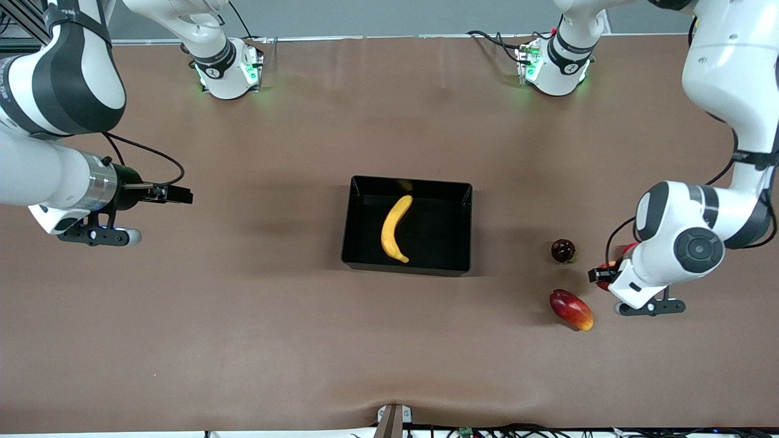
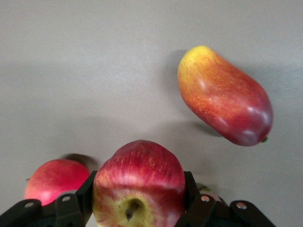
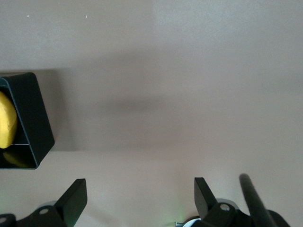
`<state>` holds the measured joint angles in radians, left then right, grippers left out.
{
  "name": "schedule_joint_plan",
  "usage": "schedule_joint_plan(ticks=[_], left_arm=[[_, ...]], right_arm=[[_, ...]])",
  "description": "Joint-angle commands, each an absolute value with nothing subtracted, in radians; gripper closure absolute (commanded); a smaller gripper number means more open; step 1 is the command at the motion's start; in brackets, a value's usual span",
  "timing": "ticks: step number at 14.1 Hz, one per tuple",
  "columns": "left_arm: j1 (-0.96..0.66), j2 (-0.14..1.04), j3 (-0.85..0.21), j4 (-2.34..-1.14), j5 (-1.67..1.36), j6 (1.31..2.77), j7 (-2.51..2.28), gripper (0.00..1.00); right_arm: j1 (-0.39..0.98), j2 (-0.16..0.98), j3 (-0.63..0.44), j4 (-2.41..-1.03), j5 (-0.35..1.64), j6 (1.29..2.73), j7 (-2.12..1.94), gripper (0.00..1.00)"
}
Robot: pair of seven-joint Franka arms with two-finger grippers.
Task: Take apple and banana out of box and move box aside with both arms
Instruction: 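Carry the apple out and set it beside the larger red apple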
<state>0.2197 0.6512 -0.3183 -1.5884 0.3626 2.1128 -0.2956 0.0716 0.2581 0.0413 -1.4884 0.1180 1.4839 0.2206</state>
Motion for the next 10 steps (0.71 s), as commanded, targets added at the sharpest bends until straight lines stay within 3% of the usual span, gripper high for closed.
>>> schedule_joint_plan(ticks=[1, 4, 5, 6, 7, 8, 9, 10], left_arm=[[0.248, 0.695, -0.325, -1.592, 0.402, 2.169, -0.279, 1.00], [0.258, 0.730, -0.324, -1.592, 0.405, 2.197, -0.279, 1.00], [0.258, 0.744, -0.324, -1.589, 0.408, 2.198, -0.279, 0.92], [0.259, 0.747, -0.324, -1.588, 0.417, 2.198, -0.279, 0.74], [0.259, 0.747, -0.324, -1.588, 0.419, 2.198, -0.279, 0.48], [0.261, 0.742, -0.325, -1.588, 0.419, 2.198, -0.279, 0.11], [0.265, 0.736, -0.325, -1.588, 0.419, 2.198, -0.278, 0.00], [0.264, 0.732, -0.327, -1.586, 0.417, 2.195, -0.279, 0.00]], right_arm=[[0.078, 0.279, 0.038, -1.493, 0.132, 1.505, 0.279, 0.00], [0.086, 0.285, 0.038, -1.493, 0.133, 1.519, 0.291, 0.00], [0.095, 0.284, 0.038, -1.502, 0.133, 1.529, 0.294, 0.00], [0.104, 0.284, 0.038, -1.522, 0.133, 1.554, 0.317, 0.00], [0.110, 0.282, 0.038, -1.538, 0.133, 1.574, 0.339, 0.00], [0.120, 0.282, 0.038, -1.543, 0.133, 1.581, 0.351, 0.00], [0.130, 0.282, 0.038, -1.542, 0.133, 1.591, 0.360, 0.00], [0.141, 0.282, 0.038, -1.545, 0.133, 1.601, 0.377, 0.00]])
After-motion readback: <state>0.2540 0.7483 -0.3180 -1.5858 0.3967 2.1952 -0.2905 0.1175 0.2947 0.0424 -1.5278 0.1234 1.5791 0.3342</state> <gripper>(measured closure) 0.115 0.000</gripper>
